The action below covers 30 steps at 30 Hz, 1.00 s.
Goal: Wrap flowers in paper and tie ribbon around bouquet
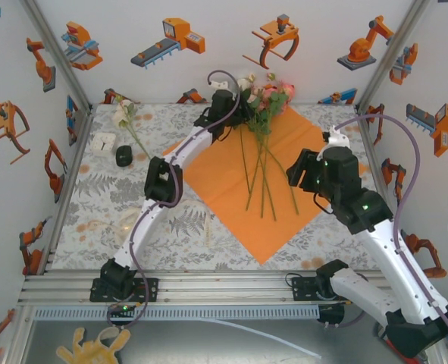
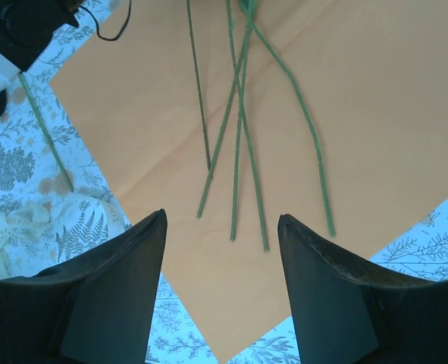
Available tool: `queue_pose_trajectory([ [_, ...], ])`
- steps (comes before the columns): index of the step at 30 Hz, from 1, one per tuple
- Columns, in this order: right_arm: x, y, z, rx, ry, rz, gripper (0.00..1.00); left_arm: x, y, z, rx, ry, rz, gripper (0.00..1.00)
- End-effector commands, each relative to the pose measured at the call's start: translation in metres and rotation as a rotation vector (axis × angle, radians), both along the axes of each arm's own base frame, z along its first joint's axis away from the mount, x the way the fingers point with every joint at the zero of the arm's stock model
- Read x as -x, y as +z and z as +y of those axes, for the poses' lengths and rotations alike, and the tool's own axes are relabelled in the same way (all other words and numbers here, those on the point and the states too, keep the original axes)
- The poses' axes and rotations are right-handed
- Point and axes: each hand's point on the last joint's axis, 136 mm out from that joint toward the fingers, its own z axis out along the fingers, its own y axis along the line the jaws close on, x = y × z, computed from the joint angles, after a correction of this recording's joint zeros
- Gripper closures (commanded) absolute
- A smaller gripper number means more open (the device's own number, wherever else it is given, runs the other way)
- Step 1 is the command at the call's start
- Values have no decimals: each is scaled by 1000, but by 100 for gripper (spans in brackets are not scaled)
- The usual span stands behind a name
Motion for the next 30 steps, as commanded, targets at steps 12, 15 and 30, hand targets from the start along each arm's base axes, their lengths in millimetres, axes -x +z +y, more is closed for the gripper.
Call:
queue_pose_trajectory([
  [12,-58,-11,180,149,414,80,44,181,201,318,-224,434,10,22],
  [15,-68,-31,263,224,563,73,44,244,181,380,-274,506,122,21],
  [30,-138,-183,460,447,687,-83,44,433,125,432,-353,579,311,9],
])
